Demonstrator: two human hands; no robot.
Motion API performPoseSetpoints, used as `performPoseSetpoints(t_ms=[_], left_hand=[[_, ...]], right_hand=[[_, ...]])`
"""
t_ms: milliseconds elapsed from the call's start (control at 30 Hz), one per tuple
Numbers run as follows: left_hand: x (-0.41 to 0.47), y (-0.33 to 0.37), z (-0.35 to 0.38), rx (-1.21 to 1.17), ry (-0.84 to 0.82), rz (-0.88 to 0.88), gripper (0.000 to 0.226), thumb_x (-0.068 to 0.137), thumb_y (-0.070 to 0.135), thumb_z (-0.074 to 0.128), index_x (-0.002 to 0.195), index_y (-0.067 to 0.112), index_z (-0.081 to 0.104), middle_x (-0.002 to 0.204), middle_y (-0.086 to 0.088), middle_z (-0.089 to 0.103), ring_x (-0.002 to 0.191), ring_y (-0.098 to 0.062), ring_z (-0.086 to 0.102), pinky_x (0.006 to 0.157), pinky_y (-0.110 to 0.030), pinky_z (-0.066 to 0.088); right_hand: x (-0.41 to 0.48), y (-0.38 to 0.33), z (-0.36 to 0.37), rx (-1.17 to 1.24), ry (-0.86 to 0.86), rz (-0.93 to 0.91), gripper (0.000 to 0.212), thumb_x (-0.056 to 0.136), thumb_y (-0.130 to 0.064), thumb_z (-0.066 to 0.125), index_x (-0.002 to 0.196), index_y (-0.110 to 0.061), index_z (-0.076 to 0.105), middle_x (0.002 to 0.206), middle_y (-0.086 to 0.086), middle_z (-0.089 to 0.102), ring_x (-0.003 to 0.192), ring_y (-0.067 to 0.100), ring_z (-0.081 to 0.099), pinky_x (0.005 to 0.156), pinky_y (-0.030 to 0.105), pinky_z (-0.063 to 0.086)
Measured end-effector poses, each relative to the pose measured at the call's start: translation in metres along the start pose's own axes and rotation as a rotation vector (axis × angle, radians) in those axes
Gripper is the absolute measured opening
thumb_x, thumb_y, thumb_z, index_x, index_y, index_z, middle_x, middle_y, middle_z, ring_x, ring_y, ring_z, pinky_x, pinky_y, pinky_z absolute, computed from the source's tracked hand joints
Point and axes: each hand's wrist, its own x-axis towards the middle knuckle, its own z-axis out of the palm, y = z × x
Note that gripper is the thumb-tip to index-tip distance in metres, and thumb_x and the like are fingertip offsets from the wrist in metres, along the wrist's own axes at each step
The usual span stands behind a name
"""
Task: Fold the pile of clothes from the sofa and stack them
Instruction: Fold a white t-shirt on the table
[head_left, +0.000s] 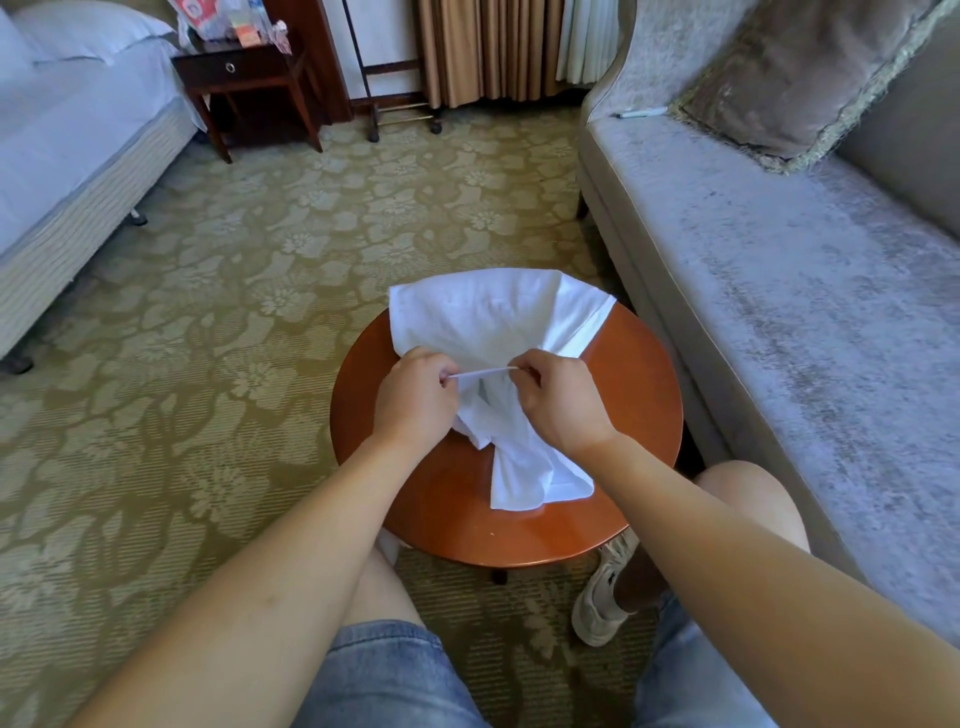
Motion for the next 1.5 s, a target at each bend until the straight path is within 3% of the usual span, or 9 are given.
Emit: performPoseSetpoints(t_ms=[200,400,633,767,933,1033,1200,1333,1500], left_hand=[[-0.002,-0.006,0.000,0.066,0.055,-0.129,0.024,0.092,0.009,0.050,0.106,0.015,0.068,0.109,-0.002,0.059,0.094,-0.023,0.056,0.071,-0.031,0.041],[0.006,-0.025,-0.004,-0.119,0.118,-0.253,0.024,0.095,0.011,0.048,0.108,0.017,0.068,0.110,0.000,0.064,0.103,-0.023,0.060,0.088,-0.039,0.050],[-0.002,-0.017,0.024,-0.204,-0.418,-0.276,0.044,0.081,0.021,0.066,0.125,0.018,0.061,0.117,0.004,0.064,0.109,-0.015,0.060,0.093,-0.031,0.049],[-0.015,-0.023,0.046,-0.193,-0.502,-0.236,0.046,0.079,0.035,0.075,0.121,0.019,0.062,0.118,0.004,0.063,0.105,-0.015,0.060,0.082,-0.026,0.048],[-0.015,-0.025,0.061,0.046,-0.436,-0.111,0.041,0.093,0.033,0.060,0.133,0.025,0.057,0.131,0.003,0.052,0.123,-0.021,0.047,0.098,-0.035,0.045],[-0.008,-0.025,0.069,0.131,-0.388,-0.061,0.023,0.098,0.031,0.053,0.112,0.022,0.069,0.120,0.002,0.055,0.117,-0.021,0.045,0.093,-0.036,0.045],[0.013,-0.021,0.052,-0.161,-0.133,-0.103,0.022,0.098,0.022,0.049,0.087,0.012,0.065,0.088,0.002,0.065,0.086,-0.017,0.056,0.070,-0.030,0.042],[0.031,-0.009,0.005,-0.311,0.057,-0.108,0.031,0.099,0.021,0.048,0.071,0.011,0.052,0.064,0.004,0.050,0.061,-0.012,0.044,0.053,-0.017,0.031],[0.037,0.006,-0.028,-0.406,0.051,-0.134,0.034,0.102,0.025,0.043,0.072,0.009,0.045,0.065,0.001,0.040,0.060,-0.013,0.036,0.056,-0.029,0.027]], right_hand=[[0.002,-0.004,-0.017,0.061,0.070,0.037,0.021,0.095,-0.011,0.051,0.103,-0.005,0.070,0.086,0.003,0.070,0.070,0.013,0.056,0.059,0.008,0.035],[0.003,-0.004,-0.033,0.127,0.134,0.089,0.021,0.097,-0.013,0.051,0.104,-0.005,0.070,0.094,0.002,0.070,0.079,0.010,0.056,0.064,0.003,0.038],[0.015,0.007,-0.035,0.137,0.149,0.239,0.022,0.096,-0.014,0.050,0.101,-0.006,0.070,0.095,0.002,0.068,0.083,0.014,0.055,0.069,0.020,0.039],[0.019,0.034,-0.034,0.149,0.177,0.389,0.022,0.095,-0.013,0.051,0.099,-0.006,0.071,0.098,0.006,0.069,0.090,0.021,0.060,0.074,0.027,0.042],[0.019,0.054,-0.032,0.212,0.239,0.510,0.022,0.095,-0.014,0.050,0.096,-0.011,0.072,0.094,0.002,0.068,0.089,0.022,0.062,0.078,0.034,0.053],[0.018,0.061,-0.035,0.214,0.262,0.516,0.022,0.095,-0.013,0.050,0.093,-0.013,0.071,0.090,0.001,0.067,0.083,0.017,0.061,0.065,0.023,0.047],[0.025,0.073,-0.048,0.171,0.313,0.572,0.021,0.092,-0.013,0.050,0.087,-0.013,0.071,0.082,0.003,0.066,0.079,0.021,0.060,0.070,0.030,0.048],[0.034,0.073,-0.047,0.162,0.315,0.640,0.022,0.088,-0.013,0.050,0.085,-0.006,0.071,0.083,0.012,0.068,0.086,0.033,0.063,0.078,0.042,0.055],[0.037,0.057,-0.042,0.157,0.295,0.542,0.024,0.089,-0.013,0.051,0.079,0.000,0.068,0.080,0.016,0.067,0.079,0.035,0.062,0.073,0.047,0.054]])
